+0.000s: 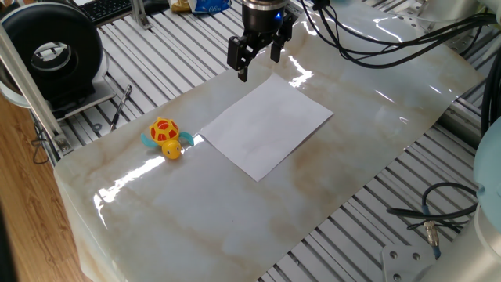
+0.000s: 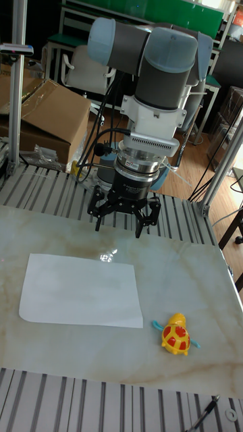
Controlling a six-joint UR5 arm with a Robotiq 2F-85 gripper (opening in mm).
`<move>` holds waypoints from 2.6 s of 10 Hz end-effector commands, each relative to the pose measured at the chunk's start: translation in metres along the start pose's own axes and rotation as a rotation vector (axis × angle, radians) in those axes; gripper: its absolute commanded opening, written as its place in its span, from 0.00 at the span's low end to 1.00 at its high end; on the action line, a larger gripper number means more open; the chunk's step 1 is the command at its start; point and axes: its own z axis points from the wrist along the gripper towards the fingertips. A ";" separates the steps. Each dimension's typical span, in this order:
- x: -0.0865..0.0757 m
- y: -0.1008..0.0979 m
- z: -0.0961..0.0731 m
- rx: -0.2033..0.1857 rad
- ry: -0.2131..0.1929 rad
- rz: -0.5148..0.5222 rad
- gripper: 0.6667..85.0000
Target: Flip over and spread out the paper that is laid flat on the table
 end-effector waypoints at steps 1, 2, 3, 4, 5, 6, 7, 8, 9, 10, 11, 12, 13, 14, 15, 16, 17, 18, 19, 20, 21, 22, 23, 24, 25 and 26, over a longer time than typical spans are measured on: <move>-0.034 0.000 -0.002 0.023 -0.130 -0.189 0.22; -0.038 -0.004 -0.003 0.035 -0.145 -0.166 0.22; -0.040 -0.013 -0.004 0.071 -0.150 -0.153 0.21; -0.039 -0.015 -0.004 0.080 -0.146 -0.154 0.21; -0.038 -0.013 -0.003 0.073 -0.140 -0.167 0.21; -0.034 -0.011 -0.003 0.064 -0.128 -0.190 0.21; -0.034 -0.014 -0.001 0.065 -0.116 -0.219 0.22; -0.036 -0.022 0.001 0.064 -0.101 -0.260 0.22; -0.039 -0.028 0.005 0.041 -0.088 -0.300 0.24; -0.039 -0.026 0.008 0.019 -0.085 -0.334 0.29; -0.044 -0.035 0.008 0.057 -0.097 -0.333 0.32; -0.046 -0.034 0.007 0.050 -0.106 -0.305 0.32; -0.046 -0.041 0.007 0.081 -0.102 -0.333 0.33; -0.044 -0.043 0.007 0.088 -0.092 -0.347 0.35; -0.040 -0.048 0.005 0.098 -0.074 -0.357 0.35; -0.044 -0.067 0.001 0.122 -0.068 -0.415 0.35; -0.049 -0.073 0.006 0.075 -0.068 -0.437 0.36; -0.055 -0.084 0.017 0.046 -0.079 -0.468 0.39; -0.059 -0.088 0.030 0.017 -0.100 -0.481 0.39; -0.060 -0.084 0.035 -0.007 -0.113 -0.496 0.42; -0.054 -0.080 0.035 -0.030 -0.093 -0.491 0.56; -0.049 -0.086 0.036 -0.013 -0.071 -0.482 0.56; -0.049 -0.087 0.036 -0.009 -0.067 -0.469 0.56; -0.045 -0.085 0.036 -0.022 -0.054 -0.468 0.55; -0.045 -0.086 0.041 -0.032 -0.047 -0.474 0.55; -0.051 -0.094 0.053 -0.026 -0.038 -0.493 0.55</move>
